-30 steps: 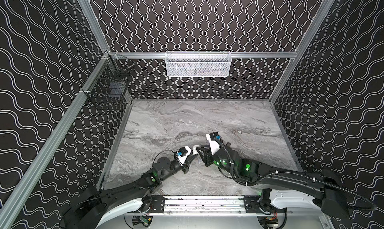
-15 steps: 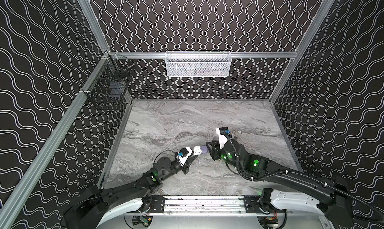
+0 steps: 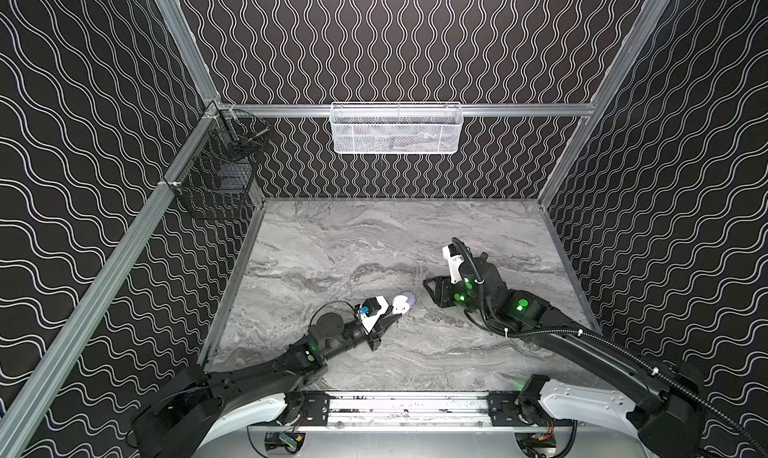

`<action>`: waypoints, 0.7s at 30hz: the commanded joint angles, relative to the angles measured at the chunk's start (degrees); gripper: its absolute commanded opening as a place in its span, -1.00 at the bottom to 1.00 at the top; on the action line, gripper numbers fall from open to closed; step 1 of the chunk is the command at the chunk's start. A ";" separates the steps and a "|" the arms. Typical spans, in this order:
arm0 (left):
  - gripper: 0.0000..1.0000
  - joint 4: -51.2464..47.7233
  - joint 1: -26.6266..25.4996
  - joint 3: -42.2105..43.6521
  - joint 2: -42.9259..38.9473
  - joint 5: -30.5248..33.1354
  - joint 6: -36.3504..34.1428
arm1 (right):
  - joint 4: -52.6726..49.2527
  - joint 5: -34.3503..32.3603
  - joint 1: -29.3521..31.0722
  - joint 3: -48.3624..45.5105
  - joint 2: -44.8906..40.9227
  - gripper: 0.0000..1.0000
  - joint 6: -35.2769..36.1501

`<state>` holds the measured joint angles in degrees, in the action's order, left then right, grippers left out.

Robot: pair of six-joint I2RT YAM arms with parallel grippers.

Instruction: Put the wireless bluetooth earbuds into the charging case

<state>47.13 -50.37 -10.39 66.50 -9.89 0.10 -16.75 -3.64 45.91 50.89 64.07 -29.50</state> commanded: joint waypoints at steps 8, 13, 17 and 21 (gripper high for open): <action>-1.00 1.56 -0.25 -1.55 1.17 -2.36 -0.59 | -3.08 10.81 -3.84 5.79 4.61 -0.10 2.14; -1.00 0.49 -0.76 -2.04 1.34 -2.33 -1.20 | -3.50 15.53 -4.69 9.41 8.45 -0.10 3.08; -1.00 -0.80 -1.37 -2.79 1.96 -1.87 -1.85 | -4.56 18.41 -4.71 12.29 11.75 -0.10 3.65; -1.00 -1.30 -1.83 -3.05 1.94 -1.47 -2.44 | -5.30 21.51 -4.73 14.25 14.93 -0.10 3.77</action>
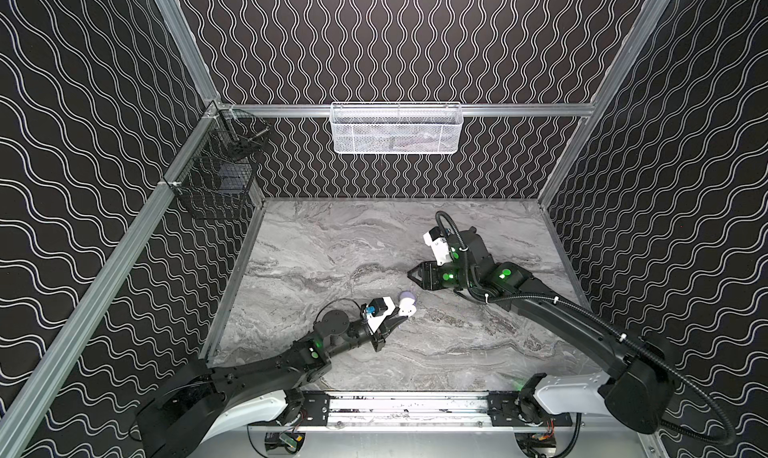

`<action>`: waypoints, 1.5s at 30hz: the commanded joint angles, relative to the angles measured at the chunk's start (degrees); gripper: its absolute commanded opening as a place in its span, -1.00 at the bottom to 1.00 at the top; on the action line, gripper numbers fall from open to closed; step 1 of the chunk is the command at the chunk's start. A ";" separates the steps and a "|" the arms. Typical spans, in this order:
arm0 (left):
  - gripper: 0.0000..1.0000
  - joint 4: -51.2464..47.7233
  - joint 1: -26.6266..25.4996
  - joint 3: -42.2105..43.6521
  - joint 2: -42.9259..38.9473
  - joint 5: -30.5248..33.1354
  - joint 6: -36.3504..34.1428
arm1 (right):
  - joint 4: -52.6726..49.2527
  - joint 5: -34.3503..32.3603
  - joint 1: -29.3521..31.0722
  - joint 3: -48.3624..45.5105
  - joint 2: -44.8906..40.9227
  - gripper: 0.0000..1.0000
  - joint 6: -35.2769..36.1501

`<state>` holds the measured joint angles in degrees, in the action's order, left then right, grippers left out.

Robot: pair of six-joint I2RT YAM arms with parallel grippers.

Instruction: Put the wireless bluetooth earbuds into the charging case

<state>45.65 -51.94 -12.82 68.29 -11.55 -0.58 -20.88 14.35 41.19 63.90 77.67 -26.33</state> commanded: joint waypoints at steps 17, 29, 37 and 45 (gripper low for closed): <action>-1.00 -2.10 -0.44 -1.59 0.72 1.71 -2.39 | -2.57 8.94 1.41 3.86 9.24 -0.12 1.80; -1.00 -2.23 -0.44 -1.41 0.28 1.78 -2.41 | -2.27 9.21 1.72 3.96 12.46 -0.14 2.25; -1.00 -2.65 -0.44 -1.24 -0.09 3.43 -2.28 | -2.70 9.60 1.79 2.99 11.92 -0.14 2.57; -1.00 -3.38 -0.44 -1.16 -0.54 5.82 -2.32 | -3.71 10.08 2.23 1.34 10.88 -0.15 2.95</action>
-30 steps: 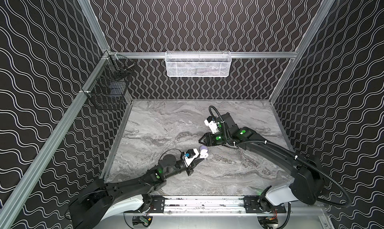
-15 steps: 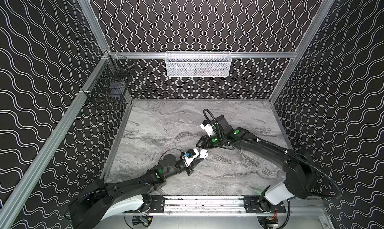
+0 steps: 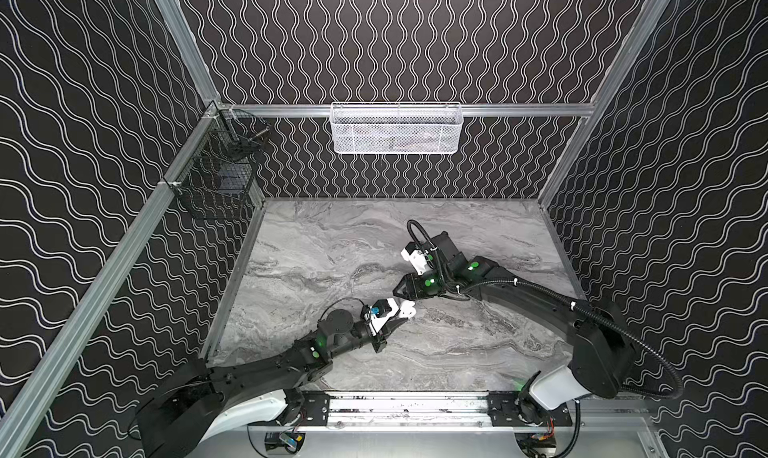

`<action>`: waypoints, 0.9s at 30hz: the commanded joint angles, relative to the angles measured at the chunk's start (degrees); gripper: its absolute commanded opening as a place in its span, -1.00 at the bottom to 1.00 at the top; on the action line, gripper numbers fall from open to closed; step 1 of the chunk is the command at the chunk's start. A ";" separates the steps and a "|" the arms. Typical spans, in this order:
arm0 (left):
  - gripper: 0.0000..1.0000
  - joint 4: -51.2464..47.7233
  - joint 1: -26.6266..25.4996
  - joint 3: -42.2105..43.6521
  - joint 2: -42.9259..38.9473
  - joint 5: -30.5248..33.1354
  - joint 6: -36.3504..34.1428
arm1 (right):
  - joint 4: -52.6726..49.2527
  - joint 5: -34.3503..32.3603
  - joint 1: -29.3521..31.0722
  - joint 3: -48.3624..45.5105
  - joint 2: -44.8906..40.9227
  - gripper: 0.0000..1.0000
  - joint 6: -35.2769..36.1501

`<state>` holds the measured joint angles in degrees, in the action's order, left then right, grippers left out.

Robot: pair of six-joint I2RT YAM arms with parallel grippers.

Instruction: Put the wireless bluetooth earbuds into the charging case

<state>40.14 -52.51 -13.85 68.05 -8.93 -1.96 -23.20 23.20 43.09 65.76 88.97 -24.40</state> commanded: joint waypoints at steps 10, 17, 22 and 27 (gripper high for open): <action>-1.00 1.92 0.13 0.25 -1.14 4.62 -0.86 | -2.11 1.50 1.63 -1.73 -0.47 -0.16 1.15; -1.00 1.98 0.13 0.31 -1.21 4.80 -0.79 | -2.51 0.85 1.82 -1.51 -1.10 -0.16 1.29; -1.00 1.74 0.13 0.22 -1.12 4.92 -0.77 | -2.18 -0.12 1.75 -1.32 -2.07 -0.15 1.24; -1.00 1.59 0.13 0.23 -1.22 5.49 -0.75 | -1.16 -1.79 1.38 -1.91 -4.36 -0.03 0.54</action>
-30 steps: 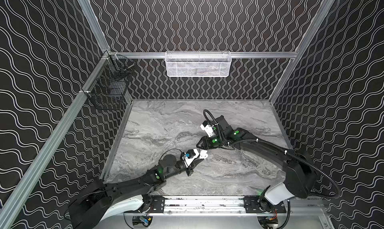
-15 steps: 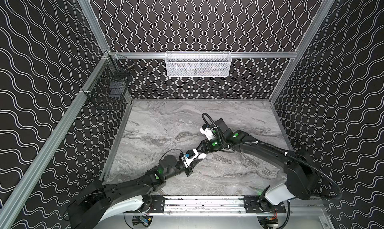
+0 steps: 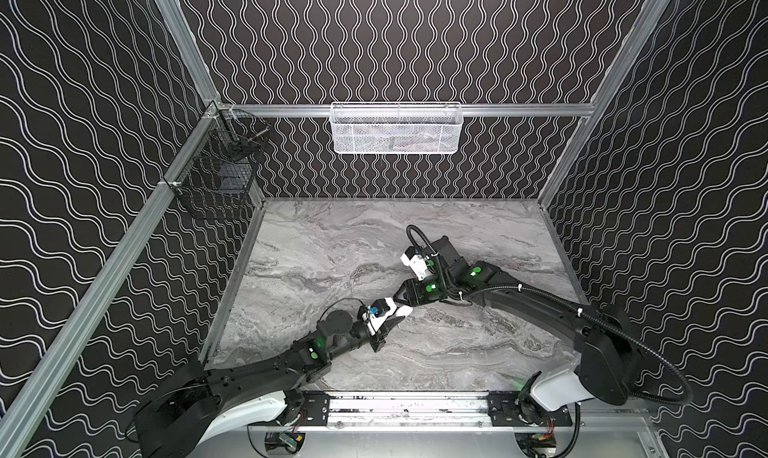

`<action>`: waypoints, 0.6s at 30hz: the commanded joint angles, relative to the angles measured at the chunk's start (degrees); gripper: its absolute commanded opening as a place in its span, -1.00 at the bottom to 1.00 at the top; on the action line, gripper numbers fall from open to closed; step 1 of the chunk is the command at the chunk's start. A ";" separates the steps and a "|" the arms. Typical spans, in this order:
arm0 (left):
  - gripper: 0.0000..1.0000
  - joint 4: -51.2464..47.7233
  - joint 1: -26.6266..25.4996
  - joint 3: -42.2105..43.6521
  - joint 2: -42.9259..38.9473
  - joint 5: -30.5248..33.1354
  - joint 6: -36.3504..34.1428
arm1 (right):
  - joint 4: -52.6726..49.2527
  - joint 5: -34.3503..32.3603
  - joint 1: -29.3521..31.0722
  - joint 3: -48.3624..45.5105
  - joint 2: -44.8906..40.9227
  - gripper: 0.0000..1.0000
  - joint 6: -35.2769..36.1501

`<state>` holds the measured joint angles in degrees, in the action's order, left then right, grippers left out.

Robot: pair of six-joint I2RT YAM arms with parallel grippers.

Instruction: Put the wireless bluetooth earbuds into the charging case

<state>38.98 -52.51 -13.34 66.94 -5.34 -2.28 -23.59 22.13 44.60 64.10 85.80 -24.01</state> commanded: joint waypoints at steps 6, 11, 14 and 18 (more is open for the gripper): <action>-1.00 2.60 0.13 -0.19 -0.22 2.22 -0.18 | -0.57 -2.22 -1.04 -1.21 -4.16 0.10 -0.29; -1.00 2.37 0.08 -0.15 -0.34 2.49 -0.05 | -0.29 -2.84 -2.18 -2.70 -6.78 0.12 -0.35; -1.00 2.19 0.13 -0.32 -0.16 2.77 -0.04 | 0.50 -2.97 -2.66 -3.87 -8.31 0.14 -0.55; -1.00 1.81 0.13 -0.45 -0.06 3.45 0.24 | 1.01 -2.99 -3.25 -4.99 -9.41 0.17 -0.67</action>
<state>38.96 -52.49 -13.37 66.81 -2.55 -2.24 -23.62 19.77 41.60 59.55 77.08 -24.49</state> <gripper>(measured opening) 0.193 0.582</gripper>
